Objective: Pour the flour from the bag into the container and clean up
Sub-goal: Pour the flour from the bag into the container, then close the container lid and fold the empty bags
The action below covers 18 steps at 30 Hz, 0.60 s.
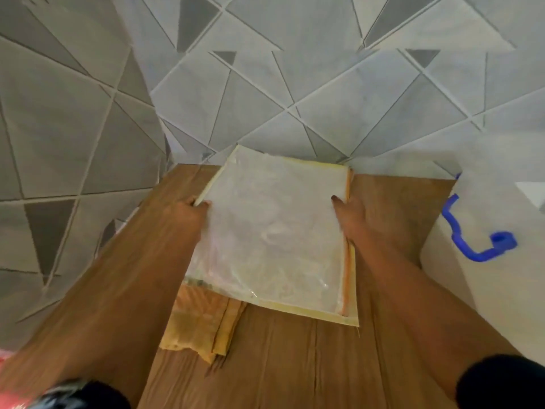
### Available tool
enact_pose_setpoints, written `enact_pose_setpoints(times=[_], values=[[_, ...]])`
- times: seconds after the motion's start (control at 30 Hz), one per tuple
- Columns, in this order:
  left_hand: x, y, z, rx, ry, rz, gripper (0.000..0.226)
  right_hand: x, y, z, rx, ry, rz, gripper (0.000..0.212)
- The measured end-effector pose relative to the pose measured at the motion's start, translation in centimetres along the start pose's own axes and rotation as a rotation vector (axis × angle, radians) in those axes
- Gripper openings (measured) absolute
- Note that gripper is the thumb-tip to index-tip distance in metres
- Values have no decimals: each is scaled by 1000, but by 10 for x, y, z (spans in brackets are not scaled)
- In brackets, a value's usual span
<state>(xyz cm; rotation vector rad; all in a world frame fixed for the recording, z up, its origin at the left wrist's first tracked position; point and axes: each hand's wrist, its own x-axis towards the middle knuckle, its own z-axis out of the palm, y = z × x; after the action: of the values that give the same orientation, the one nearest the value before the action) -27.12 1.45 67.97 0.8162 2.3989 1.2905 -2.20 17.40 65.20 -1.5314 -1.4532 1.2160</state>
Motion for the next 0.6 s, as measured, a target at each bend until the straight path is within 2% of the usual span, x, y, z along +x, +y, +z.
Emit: enact_pose_setpoints(times=[0.13,0.23,0.43,0.5,0.6], values=[[18,-25,17,4,13,-141,17,7,10,13,-106,7,57,44],[22,-38,17,72,-82,-169,27,10,17,17,-202,-1,96,45],[5,-40,19,324,-134,0,54,-6,29,9,-401,-3,-2,63],[-6,-34,22,349,-143,54,54,-16,31,0,-480,-2,-46,60],[-38,-18,29,338,-93,180,48,-43,33,-14,-466,-31,-110,52]])
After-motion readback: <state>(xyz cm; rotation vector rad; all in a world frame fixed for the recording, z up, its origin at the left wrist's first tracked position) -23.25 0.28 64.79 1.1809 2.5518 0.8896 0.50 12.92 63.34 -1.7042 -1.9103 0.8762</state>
